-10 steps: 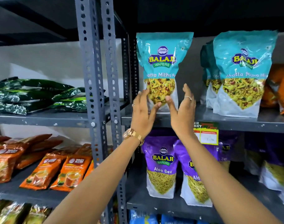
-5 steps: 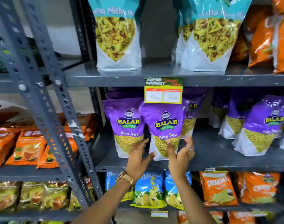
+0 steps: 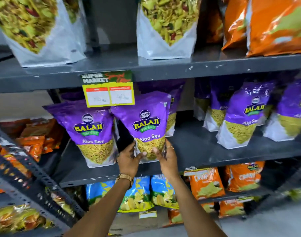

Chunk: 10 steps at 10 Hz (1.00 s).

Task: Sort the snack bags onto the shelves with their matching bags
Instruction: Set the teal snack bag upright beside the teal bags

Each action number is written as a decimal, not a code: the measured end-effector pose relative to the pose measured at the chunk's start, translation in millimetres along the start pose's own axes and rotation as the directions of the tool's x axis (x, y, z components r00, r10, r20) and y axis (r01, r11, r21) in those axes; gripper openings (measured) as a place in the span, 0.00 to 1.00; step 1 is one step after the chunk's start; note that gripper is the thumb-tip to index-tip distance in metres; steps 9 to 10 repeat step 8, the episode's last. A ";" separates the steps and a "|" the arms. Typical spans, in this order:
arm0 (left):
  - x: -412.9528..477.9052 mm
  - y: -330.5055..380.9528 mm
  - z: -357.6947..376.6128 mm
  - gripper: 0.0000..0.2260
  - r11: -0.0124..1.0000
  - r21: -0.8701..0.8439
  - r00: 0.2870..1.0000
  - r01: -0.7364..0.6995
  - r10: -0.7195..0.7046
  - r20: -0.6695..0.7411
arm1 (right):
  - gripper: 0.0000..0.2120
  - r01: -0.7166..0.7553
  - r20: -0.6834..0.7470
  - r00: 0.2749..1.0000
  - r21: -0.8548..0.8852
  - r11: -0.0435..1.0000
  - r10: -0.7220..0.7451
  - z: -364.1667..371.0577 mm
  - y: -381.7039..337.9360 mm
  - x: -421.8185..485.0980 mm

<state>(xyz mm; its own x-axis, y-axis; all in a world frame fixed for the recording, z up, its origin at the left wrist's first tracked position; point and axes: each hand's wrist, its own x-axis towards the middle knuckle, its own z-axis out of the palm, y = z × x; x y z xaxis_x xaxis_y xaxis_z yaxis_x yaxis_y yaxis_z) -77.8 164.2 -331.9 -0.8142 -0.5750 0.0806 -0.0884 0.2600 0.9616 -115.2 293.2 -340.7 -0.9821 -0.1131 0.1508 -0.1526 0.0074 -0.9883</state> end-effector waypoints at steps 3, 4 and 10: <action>-6.3 12.5 63.0 0.30 0.998 -0.056 0.998 -0.008 0.012 0.061 | 0.25 -0.044 -0.117 0.992 -0.018 0.999 0.042 -61.8 24.1 25.1; -6.0 14.9 70.4 0.29 0.998 -0.067 0.999 -0.001 0.004 0.048 | 0.25 -0.060 -0.113 0.992 -0.043 0.997 0.055 -68.8 22.8 31.1; -24.3 35.5 50.8 0.29 0.985 -0.055 0.984 -0.163 0.167 0.068 | 0.28 0.033 -0.208 0.977 -0.110 0.993 -0.056 -85.3 -49.2 2.8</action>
